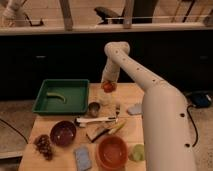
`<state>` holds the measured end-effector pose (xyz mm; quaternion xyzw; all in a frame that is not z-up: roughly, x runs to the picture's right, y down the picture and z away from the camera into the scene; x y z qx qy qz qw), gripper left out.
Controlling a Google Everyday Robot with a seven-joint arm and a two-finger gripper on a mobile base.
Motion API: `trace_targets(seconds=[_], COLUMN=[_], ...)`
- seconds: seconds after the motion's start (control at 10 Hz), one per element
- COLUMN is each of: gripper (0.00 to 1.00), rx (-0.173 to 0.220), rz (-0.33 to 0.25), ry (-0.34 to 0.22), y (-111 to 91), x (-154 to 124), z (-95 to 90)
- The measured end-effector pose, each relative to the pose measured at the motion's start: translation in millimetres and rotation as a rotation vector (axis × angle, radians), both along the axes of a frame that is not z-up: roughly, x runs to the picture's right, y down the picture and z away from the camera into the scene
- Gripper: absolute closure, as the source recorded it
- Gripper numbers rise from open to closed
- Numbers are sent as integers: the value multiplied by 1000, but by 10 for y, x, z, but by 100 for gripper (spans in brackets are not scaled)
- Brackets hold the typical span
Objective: Place apple in paper cup
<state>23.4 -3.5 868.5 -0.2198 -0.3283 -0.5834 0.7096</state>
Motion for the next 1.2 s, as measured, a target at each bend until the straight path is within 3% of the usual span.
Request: trace_targets(seconds=[0.2,0.3,1.2], gripper=[25,20,20], rx=[2,2,-5], rz=[-4,-4,-2], ry=[-2,-2,-11], y=[-4,-1,10], x=[-26,-20,-27], z=[-8,-8,-9])
